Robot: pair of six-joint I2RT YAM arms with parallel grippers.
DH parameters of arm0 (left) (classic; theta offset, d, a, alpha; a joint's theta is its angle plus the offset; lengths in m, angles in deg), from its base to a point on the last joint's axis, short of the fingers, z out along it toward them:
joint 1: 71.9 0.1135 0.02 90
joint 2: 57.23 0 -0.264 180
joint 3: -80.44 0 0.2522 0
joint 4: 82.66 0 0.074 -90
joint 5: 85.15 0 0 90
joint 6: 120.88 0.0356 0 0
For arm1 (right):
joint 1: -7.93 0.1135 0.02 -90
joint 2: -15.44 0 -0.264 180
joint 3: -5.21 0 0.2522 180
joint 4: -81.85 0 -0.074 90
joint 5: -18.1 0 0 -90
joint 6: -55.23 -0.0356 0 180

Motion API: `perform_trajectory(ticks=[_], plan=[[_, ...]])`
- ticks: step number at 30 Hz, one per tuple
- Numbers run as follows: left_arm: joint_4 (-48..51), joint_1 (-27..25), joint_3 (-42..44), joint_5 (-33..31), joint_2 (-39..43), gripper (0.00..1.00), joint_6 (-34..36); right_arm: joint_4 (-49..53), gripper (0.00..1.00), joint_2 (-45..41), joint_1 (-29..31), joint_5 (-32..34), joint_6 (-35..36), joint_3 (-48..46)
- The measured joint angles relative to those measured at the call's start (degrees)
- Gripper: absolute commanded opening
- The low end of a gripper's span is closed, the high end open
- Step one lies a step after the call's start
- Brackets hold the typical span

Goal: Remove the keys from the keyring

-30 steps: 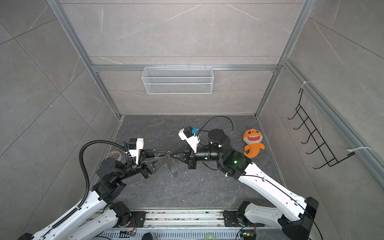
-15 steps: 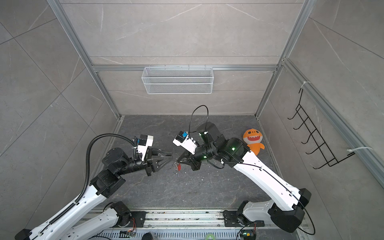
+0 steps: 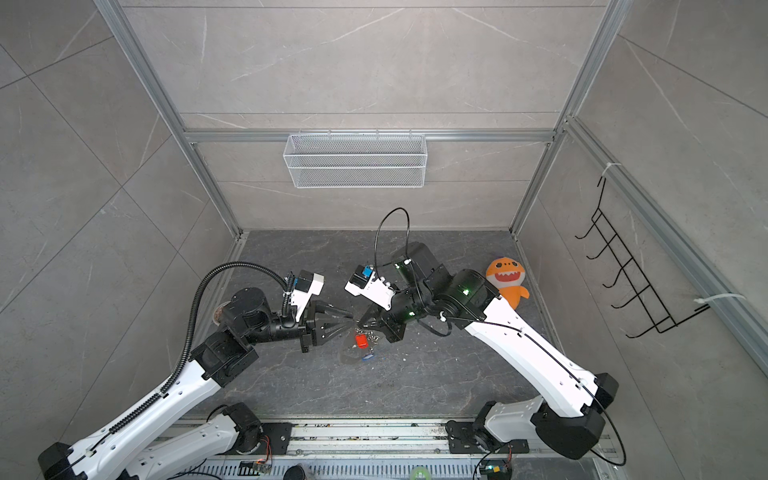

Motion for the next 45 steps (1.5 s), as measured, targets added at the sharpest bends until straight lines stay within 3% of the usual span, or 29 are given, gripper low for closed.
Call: perform_trajectory(ticks=[11, 20, 24, 30, 31, 36, 38, 45], plan=[[1.53, -0.35, -0.72, 0.00, -1.31, 0.26, 0.52, 1.38, 0.00, 0.15, 0.00, 0.13, 0.85, 2.19], [1.68, -1.01, -0.72, 0.07, -1.64, 0.12, 1.31, 2.03, 0.00, 0.15, 0.00, 0.15, 1.05, 2.21], [1.51, -1.18, -0.72, 0.04, -1.46, 0.01, 1.53, 2.12, 0.00, 0.15, -0.02, 0.42, 1.03, 2.38], [-1.11, -1.25, 0.20, -0.79, -0.59, 0.00, 1.29, 1.55, 0.00, 0.13, 0.00, 0.35, 0.55, 2.93], [-1.97, -1.25, 0.68, -1.05, -0.37, 0.00, 0.94, 1.27, 0.02, 0.13, 0.00, 0.37, 0.17, 2.89], [-9.49, -1.25, 5.03, -4.37, 1.57, 0.00, -1.79, -5.11, 0.34, -2.05, 0.00, 1.14, -4.39, -1.05], [-12.74, -1.27, 7.06, -6.60, 2.51, 0.00, -2.86, -10.67, 0.39, -4.57, 0.20, 1.22, -6.88, -5.03], [-21.97, -1.25, 10.99, -12.04, 5.22, 0.00, -6.12, -27.78, 0.41, -14.80, 0.63, 3.56, -14.67, -16.83]])
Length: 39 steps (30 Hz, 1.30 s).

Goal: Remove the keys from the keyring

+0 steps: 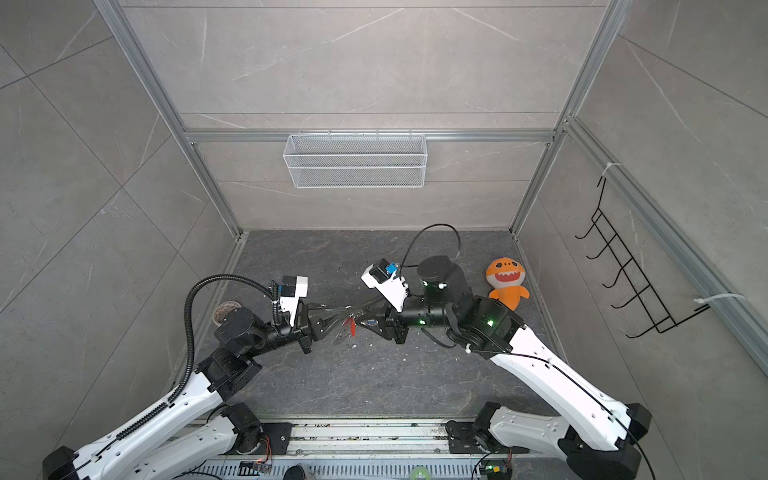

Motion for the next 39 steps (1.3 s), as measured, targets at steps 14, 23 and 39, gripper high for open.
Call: perform_trajectory(ticks=[14, 23, 39], plan=[[-8.41, 0.00, 0.20, 0.68, 1.66, 0.00, -2.93, -11.78, 0.42, -0.37, 1.22, -0.59, -3.54, -4.90], [-8.59, 0.00, 0.20, 1.57, 2.08, 0.00, -2.97, -13.97, 0.43, -0.85, 4.04, -0.09, -3.41, -7.89], [-8.55, 0.00, 0.20, 6.56, 2.10, 0.00, -2.99, -13.90, 0.44, -0.52, 9.86, 8.79, 0.50, -8.22]])
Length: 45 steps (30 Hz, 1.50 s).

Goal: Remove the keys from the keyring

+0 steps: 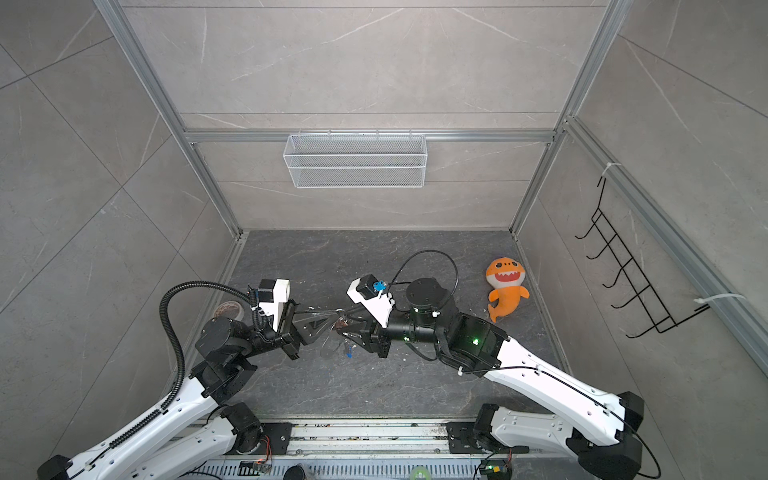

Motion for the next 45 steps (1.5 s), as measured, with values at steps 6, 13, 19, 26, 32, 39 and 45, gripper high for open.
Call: perform_trajectory(ticks=[6, 13, 19, 26, 32, 39, 45], plan=[[0.81, 0.00, 0.02, 0.57, 0.76, 0.00, 0.00, 0.39, 0.45, -1.18, 0.35, 2.23, 1.42, -0.68], [1.86, 0.00, 0.04, 0.61, 2.08, 0.00, 0.00, -1.27, 0.45, -6.82, 0.33, 3.69, 1.90, -3.19], [2.43, 0.00, 0.07, 0.61, 2.08, 0.00, 0.00, -4.24, 0.45, -7.10, 0.33, 3.78, 1.64, -4.79], [3.02, 0.00, 0.09, 0.63, 2.19, 0.00, 0.00, -6.86, 0.45, -6.80, 0.35, 2.12, 1.16, -5.16], [3.04, 0.00, 0.11, 0.66, 2.58, 0.00, 0.00, -7.39, 0.45, -5.90, 0.37, 1.57, 0.83, -5.14], [3.08, 0.00, 0.11, 0.68, 3.61, 0.00, 0.02, -7.39, 0.45, -3.89, 0.55, 0.92, -0.09, -5.16], [3.39, 0.00, 0.11, 0.68, 3.82, 0.00, 0.09, -7.39, 0.46, -3.58, 1.22, 0.39, -0.11, -5.49]])
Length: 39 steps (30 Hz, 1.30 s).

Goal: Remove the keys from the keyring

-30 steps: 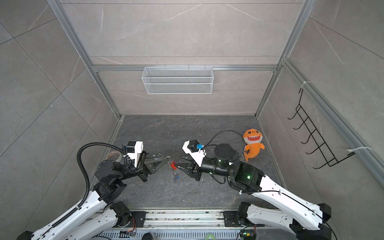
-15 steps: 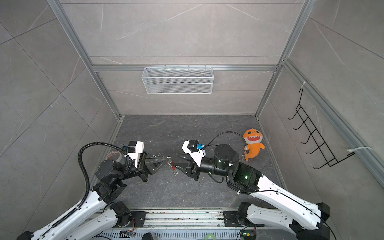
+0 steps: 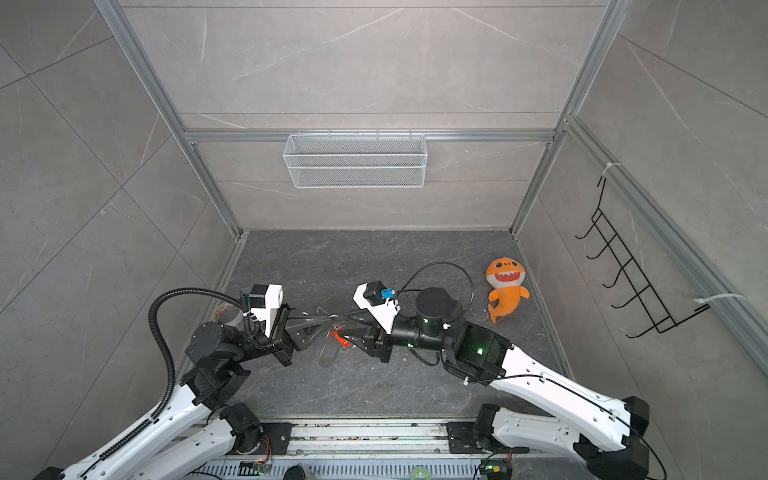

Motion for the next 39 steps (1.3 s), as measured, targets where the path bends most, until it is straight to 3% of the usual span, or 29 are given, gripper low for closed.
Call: perform_trajectory(ticks=[14, 21, 30, 39], plan=[[1.92, 0.00, 0.00, -0.20, 1.11, 0.00, 0.52, -0.83, 0.41, 0.52, 1.53, -0.17, -0.63, -1.53], [3.10, -0.02, 0.02, -0.24, 1.88, 0.00, 1.07, -0.83, 0.30, 0.50, 1.62, 0.35, -0.81, -1.53], [3.43, 0.00, 0.02, -1.55, 2.71, 0.00, 1.73, -0.66, 0.02, 0.52, 2.14, 0.85, -0.74, -1.53], [5.97, 0.00, 0.07, -1.81, 3.23, 0.00, 2.23, 0.09, 0.00, 0.44, 2.25, 3.50, -0.57, -1.53]])
